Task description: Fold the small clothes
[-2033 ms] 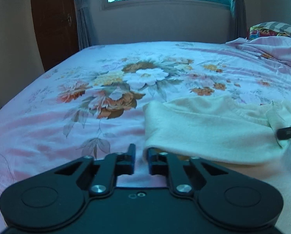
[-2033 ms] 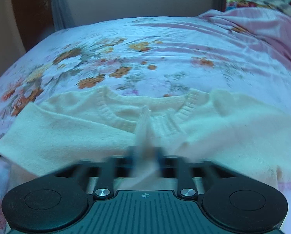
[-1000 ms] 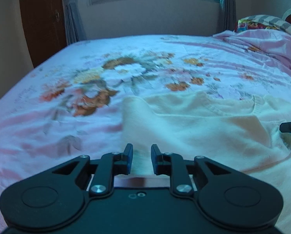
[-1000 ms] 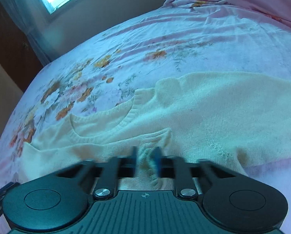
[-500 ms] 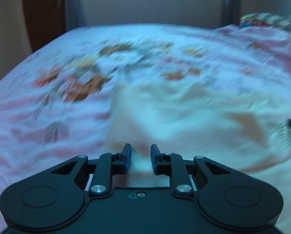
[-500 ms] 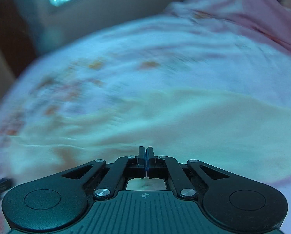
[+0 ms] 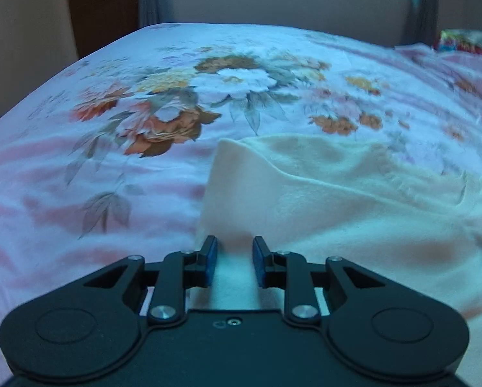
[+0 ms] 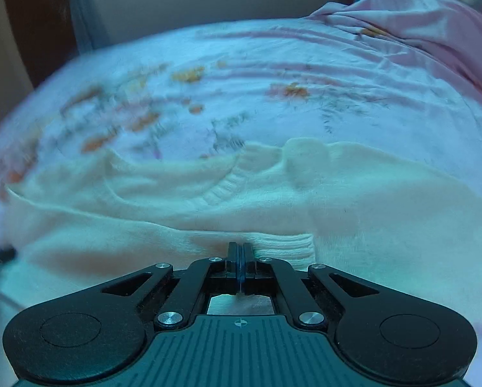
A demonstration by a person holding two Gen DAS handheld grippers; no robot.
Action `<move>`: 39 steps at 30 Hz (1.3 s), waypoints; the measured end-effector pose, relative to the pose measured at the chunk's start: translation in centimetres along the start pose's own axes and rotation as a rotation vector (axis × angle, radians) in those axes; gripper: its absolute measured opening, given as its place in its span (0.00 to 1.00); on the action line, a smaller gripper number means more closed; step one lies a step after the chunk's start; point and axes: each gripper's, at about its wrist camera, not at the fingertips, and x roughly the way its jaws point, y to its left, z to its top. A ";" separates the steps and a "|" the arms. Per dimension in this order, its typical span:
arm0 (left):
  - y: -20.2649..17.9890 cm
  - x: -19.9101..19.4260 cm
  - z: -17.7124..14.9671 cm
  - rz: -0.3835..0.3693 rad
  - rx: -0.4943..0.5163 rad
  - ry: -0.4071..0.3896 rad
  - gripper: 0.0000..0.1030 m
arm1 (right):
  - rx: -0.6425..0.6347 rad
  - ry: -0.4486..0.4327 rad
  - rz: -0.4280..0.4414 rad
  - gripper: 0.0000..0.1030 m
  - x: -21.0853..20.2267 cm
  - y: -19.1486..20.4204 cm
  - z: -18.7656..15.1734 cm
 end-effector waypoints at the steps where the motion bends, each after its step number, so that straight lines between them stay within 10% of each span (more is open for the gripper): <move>1: -0.4 -1.0 -0.3 -0.011 0.022 -0.021 0.21 | 0.002 -0.023 0.023 0.00 -1.0 0.1 -0.5; 4: -2.0 -1.7 -1.9 -0.018 0.106 -0.005 0.28 | -0.092 0.084 -0.009 0.00 -0.2 0.9 -2.1; 24: -6.6 -9.8 -8.6 -0.129 0.114 0.021 0.61 | 0.247 0.022 -0.143 0.01 -14.8 -14.8 -7.1; 26: -7.1 -9.9 -8.6 -0.125 0.125 0.015 0.61 | 0.300 0.013 -0.171 0.25 -15.5 -17.1 -7.2; 27: -7.4 -9.9 -8.4 -0.125 0.127 0.013 0.61 | 0.323 0.006 -0.184 0.62 -16.0 -18.3 -7.3; 29: -8.0 -9.7 -7.7 -0.126 0.130 0.005 0.61 | 0.356 -0.026 -0.219 0.79 -16.8 -20.5 -7.0; 34: -10.8 -7.3 -3.8 -0.115 0.137 -0.026 0.61 | 0.431 -0.045 -0.262 0.79 -16.4 -24.4 -5.4; 36: -11.9 -6.0 -2.4 -0.114 0.124 -0.032 0.60 | 0.487 -0.030 -0.255 0.48 -15.5 -26.1 -4.9; 39: -13.4 -3.9 -1.0 -0.123 0.103 -0.012 0.59 | 0.593 0.007 -0.231 0.38 -14.2 -28.3 -4.8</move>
